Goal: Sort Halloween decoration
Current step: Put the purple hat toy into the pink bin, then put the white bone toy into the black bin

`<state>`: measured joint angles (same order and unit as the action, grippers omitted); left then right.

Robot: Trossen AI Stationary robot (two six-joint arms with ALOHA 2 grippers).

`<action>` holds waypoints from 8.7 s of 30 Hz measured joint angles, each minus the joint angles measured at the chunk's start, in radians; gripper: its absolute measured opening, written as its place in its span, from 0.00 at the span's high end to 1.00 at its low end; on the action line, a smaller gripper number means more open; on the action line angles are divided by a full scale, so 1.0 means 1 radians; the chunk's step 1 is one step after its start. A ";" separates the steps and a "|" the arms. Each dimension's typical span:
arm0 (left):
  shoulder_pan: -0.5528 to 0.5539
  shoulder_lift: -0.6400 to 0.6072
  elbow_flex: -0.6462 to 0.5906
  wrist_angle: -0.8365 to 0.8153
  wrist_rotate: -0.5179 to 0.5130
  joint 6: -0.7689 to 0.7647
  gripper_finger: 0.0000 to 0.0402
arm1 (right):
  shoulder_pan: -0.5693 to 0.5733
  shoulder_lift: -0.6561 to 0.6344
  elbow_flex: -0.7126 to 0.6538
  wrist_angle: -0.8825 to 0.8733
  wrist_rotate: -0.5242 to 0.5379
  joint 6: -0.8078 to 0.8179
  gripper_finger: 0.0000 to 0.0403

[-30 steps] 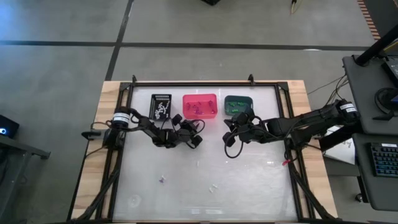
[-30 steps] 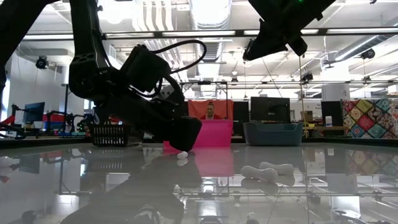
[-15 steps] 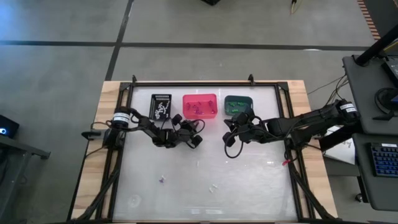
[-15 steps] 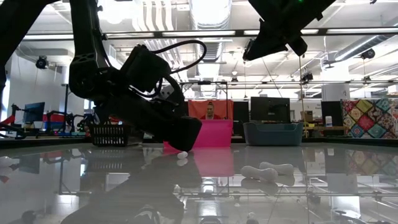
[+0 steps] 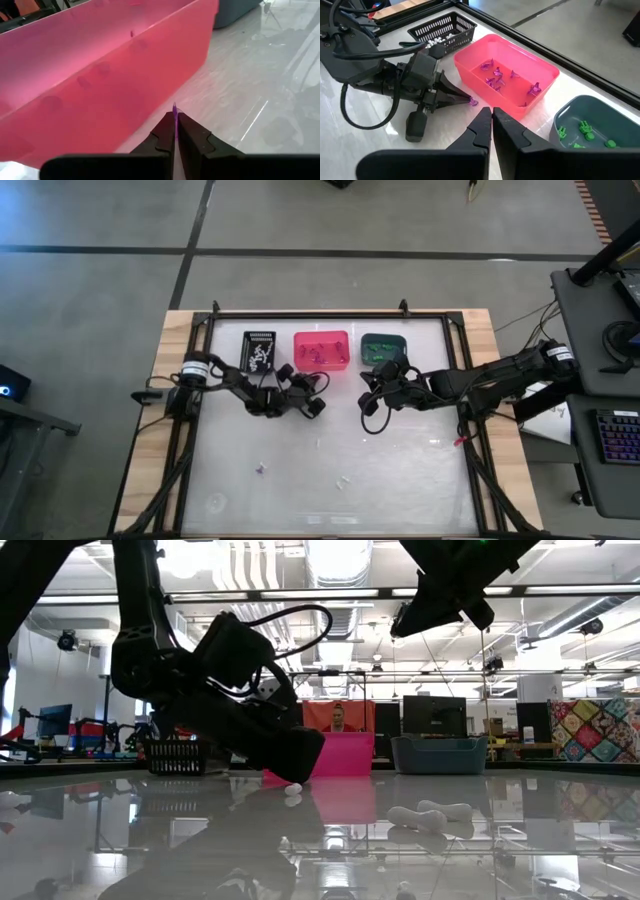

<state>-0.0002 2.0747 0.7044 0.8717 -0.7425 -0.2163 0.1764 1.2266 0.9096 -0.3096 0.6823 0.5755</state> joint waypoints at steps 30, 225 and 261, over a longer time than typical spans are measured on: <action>0.164 -0.541 -0.006 -0.489 0.204 0.133 1.00 | 0.000 0.000 0.000 0.004 -0.002 0.008 0.98; 0.714 -0.641 0.165 -1.458 0.542 0.092 0.65 | 0.003 0.002 -0.033 0.009 -0.132 0.114 0.98; -0.164 -0.927 0.138 -1.292 0.373 -0.078 0.58 | 0.029 0.187 0.007 0.150 -0.624 0.234 0.98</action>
<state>-0.1646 1.1477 0.8421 -0.4206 -0.3698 -0.2939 0.2058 1.4137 0.9166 -0.1594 0.0580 0.8095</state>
